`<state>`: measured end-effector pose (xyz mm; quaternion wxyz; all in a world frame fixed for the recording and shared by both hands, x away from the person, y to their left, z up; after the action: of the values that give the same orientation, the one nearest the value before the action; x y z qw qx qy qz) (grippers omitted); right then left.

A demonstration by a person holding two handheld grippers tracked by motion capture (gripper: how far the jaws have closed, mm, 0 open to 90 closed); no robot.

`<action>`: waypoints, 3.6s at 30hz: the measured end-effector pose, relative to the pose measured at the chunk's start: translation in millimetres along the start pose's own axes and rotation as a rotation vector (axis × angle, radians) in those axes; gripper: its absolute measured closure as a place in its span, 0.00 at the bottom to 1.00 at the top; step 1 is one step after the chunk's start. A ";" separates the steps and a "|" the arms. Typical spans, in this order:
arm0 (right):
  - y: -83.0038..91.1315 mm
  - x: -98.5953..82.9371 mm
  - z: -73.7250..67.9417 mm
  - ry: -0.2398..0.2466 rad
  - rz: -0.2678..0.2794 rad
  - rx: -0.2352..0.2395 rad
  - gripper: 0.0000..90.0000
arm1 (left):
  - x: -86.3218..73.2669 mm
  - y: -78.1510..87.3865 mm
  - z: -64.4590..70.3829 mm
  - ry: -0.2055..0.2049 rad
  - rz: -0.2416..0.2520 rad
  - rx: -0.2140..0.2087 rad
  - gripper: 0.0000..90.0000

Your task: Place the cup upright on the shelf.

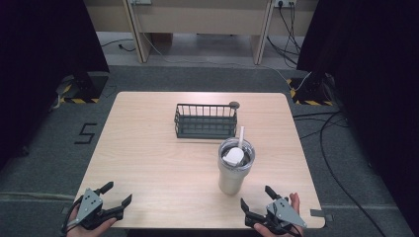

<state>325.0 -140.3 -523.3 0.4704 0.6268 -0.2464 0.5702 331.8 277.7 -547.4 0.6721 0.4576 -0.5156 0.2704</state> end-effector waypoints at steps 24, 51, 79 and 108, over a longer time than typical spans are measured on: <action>-38.5 30.6 -10.8 0.033 0.053 0.030 0.10 | 0.4 1.2 0.4 -0.007 0.003 0.004 0.20; -92.7 38.7 -15.8 0.033 0.051 0.029 0.10 | -0.8 0.3 1.5 -0.006 -0.002 -0.004 0.20; -100.1 47.7 -13.5 0.006 0.027 0.066 0.11 | -0.9 -0.5 -1.0 0.012 -0.001 0.005 0.20; -106.0 120.4 4.6 0.027 0.133 0.022 0.11 | -0.4 0.0 -2.5 0.017 0.003 0.012 0.21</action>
<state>444.3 -70.6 -441.6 0.4277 0.6065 -0.2750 0.6113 332.8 279.9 -548.0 0.6731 0.4585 -0.5091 0.2784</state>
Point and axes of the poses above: each handheld gripper's, and its own axes: y roughly backward along the jaws, x roughly out of its top, z roughly to its right, the point moved 10 cm from there along -y, roughly forward along the jaws, and after that the axes turned 6 degrees about y, right-handed, at the moved point
